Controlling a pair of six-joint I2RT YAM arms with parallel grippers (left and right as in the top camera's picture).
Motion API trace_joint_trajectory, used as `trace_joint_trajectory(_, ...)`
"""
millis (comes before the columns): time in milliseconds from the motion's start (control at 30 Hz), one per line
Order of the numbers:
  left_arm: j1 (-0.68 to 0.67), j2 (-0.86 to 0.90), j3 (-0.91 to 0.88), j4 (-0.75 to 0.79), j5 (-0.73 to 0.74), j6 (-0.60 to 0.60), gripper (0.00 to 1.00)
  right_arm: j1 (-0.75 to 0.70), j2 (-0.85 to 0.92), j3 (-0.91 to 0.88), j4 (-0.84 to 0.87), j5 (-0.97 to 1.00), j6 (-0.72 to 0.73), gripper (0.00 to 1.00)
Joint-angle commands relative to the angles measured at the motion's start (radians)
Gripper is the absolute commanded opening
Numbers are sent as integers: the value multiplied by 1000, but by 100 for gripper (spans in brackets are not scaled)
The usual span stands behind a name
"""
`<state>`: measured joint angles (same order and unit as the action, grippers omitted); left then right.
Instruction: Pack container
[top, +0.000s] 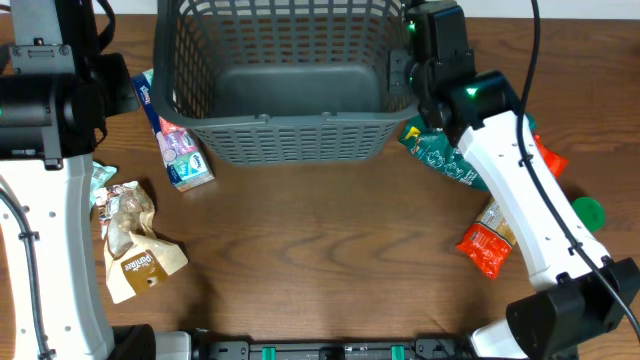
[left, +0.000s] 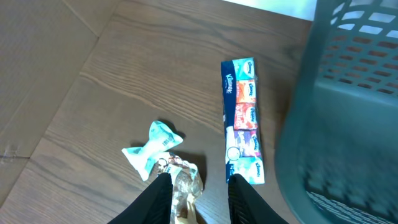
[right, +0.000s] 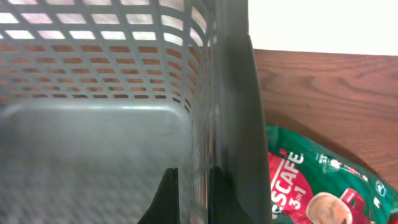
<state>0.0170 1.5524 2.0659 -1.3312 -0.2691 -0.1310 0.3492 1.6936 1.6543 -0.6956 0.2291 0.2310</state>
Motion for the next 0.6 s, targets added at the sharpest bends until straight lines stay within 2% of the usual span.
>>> trace_joint_trajectory(0, 4, 5, 6, -6, -5, -10, 31, -42, 11, 14, -19, 63, 28, 1)
trace_joint_trajectory(567, 4, 5, 6, -8, -5, -10, 31, -71, 11, 14, -28, 89, 53, 1)
